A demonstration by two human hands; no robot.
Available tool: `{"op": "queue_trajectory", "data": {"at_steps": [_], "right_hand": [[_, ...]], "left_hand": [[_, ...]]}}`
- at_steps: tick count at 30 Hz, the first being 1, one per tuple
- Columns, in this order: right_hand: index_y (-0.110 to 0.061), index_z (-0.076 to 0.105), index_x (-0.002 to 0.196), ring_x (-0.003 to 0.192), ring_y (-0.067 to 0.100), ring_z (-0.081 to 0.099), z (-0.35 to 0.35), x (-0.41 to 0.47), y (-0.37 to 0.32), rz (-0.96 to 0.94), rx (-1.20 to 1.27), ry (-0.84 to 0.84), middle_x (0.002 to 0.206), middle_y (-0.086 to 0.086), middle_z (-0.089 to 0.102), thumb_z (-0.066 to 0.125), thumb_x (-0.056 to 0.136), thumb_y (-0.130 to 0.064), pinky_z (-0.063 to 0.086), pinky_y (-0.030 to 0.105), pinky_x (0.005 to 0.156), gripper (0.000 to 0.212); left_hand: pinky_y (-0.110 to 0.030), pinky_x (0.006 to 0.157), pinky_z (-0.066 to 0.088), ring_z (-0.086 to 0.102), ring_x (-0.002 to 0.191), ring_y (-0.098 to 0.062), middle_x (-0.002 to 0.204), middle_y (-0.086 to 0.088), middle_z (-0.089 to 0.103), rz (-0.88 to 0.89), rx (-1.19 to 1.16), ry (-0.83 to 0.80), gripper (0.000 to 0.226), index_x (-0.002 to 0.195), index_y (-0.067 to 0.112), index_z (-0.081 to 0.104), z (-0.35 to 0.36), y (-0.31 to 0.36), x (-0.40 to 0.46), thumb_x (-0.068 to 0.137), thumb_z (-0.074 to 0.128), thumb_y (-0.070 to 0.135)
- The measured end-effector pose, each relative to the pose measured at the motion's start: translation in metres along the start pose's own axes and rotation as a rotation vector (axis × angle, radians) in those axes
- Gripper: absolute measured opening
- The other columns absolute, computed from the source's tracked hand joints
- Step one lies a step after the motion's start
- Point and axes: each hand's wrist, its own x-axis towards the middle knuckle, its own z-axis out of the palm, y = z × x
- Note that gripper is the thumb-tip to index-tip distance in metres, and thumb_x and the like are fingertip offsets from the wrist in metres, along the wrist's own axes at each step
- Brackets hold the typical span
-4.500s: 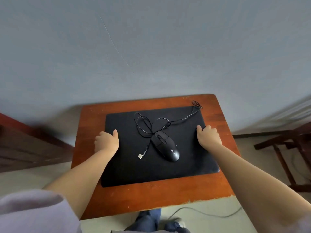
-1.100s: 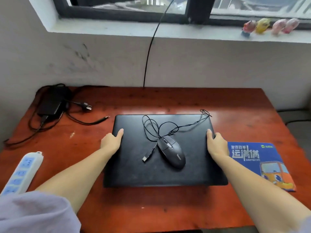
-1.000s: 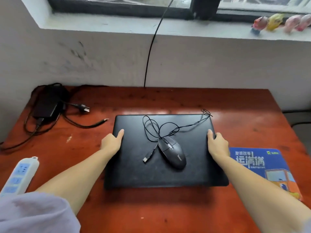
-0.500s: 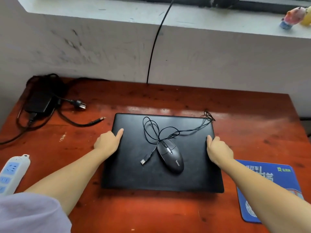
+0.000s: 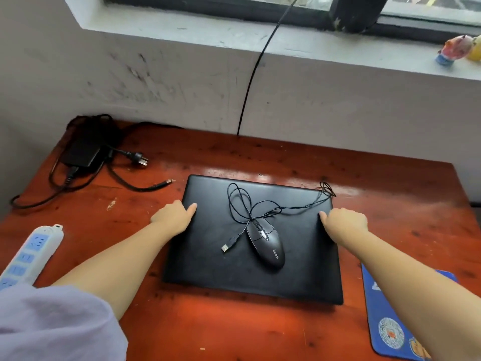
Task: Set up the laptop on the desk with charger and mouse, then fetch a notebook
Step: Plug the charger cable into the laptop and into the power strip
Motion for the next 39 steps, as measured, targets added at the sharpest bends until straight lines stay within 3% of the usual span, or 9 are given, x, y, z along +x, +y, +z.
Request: {"op": "queue_trajectory", "data": {"at_steps": [2, 4, 10, 15, 23, 30, 34, 39], "right_hand": [[-0.015, 0.065, 0.102, 0.099, 0.026, 0.064, -0.032, 0.011, -0.012, -0.074, -0.139, 0.072, 0.11, 0.004, 0.068, 0.044, 0.089, -0.016, 0.043, 0.03, 0.073, 0.024], [-0.011, 0.062, 0.101, 0.098, 0.027, 0.065, -0.064, 0.021, -0.036, -0.121, -0.141, 0.147, 0.108, 0.006, 0.068, 0.047, 0.084, -0.008, 0.04, 0.028, 0.069, 0.023], [-0.008, 0.055, 0.097, 0.087, 0.033, 0.064, -0.115, 0.002, -0.163, -0.442, -0.021, 0.334, 0.099, 0.011, 0.067, 0.04, 0.087, -0.01, 0.034, 0.03, 0.06, 0.018], [-0.01, 0.056, 0.094, 0.087, 0.031, 0.064, -0.115, -0.027, -0.258, -0.638, -0.008, 0.358, 0.1, 0.01, 0.068, 0.04, 0.087, -0.012, 0.031, 0.028, 0.057, 0.017], [-0.008, 0.059, 0.098, 0.092, 0.03, 0.062, -0.094, -0.031, -0.343, -0.523, 0.046, 0.235, 0.103, 0.011, 0.067, 0.04, 0.085, -0.006, 0.038, 0.029, 0.063, 0.023], [-0.01, 0.055, 0.109, 0.108, 0.033, 0.047, -0.08, 0.001, -0.321, -0.456, 0.151, 0.301, 0.114, 0.013, 0.054, 0.045, 0.088, -0.017, 0.04, 0.04, 0.082, 0.025], [-0.01, 0.053, 0.116, 0.11, 0.034, 0.046, -0.079, 0.023, -0.309, -0.378, 0.24, 0.294, 0.119, 0.014, 0.051, 0.047, 0.091, -0.03, 0.04, 0.042, 0.086, 0.033], [-0.006, 0.056, 0.108, 0.107, 0.036, 0.048, -0.072, 0.041, -0.301, -0.357, 0.277, 0.205, 0.111, 0.016, 0.056, 0.041, 0.094, -0.038, 0.043, 0.044, 0.085, 0.037]], "left_hand": [[-0.037, 0.076, 0.042, 0.059, 0.105, -0.036, 0.12, -0.016, 0.059, 0.022, -0.011, 0.039, 0.057, 0.118, 0.008, 0.046, -0.007, -0.004, -0.009, 0.093, 0.026, 0.056], [-0.037, 0.075, 0.042, 0.059, 0.104, -0.035, 0.117, -0.014, 0.061, 0.041, -0.046, 0.081, 0.049, 0.113, 0.009, 0.047, -0.015, -0.012, -0.019, 0.095, 0.03, 0.051], [-0.034, 0.073, 0.045, 0.06, 0.092, -0.028, 0.102, -0.007, 0.064, 0.038, -0.171, 0.183, 0.034, 0.096, 0.015, 0.052, -0.033, -0.073, -0.051, 0.095, 0.035, 0.044], [-0.034, 0.075, 0.047, 0.06, 0.091, -0.027, 0.099, -0.007, 0.066, 0.005, -0.242, 0.186, 0.028, 0.095, 0.017, 0.055, -0.036, -0.138, -0.059, 0.094, 0.038, 0.039], [-0.032, 0.068, 0.045, 0.062, 0.087, -0.027, 0.098, -0.004, 0.067, 0.169, -0.273, 0.071, 0.021, 0.095, 0.019, 0.057, -0.02, -0.194, -0.039, 0.093, 0.04, 0.032], [-0.037, 0.081, 0.044, 0.056, 0.103, -0.026, 0.109, -0.004, 0.062, 0.405, -0.28, 0.159, 0.018, 0.098, 0.016, 0.058, -0.034, -0.131, 0.024, 0.093, 0.042, 0.023], [-0.042, 0.089, 0.04, 0.046, 0.113, -0.027, 0.117, -0.007, 0.054, 0.497, -0.138, 0.276, 0.027, 0.116, 0.015, 0.053, -0.039, -0.092, 0.063, 0.092, 0.046, 0.024], [-0.043, 0.087, 0.039, 0.046, 0.114, -0.031, 0.119, -0.011, 0.051, 0.474, 0.016, 0.228, 0.027, 0.116, 0.012, 0.047, -0.028, -0.069, 0.091, 0.093, 0.045, 0.026]]}}
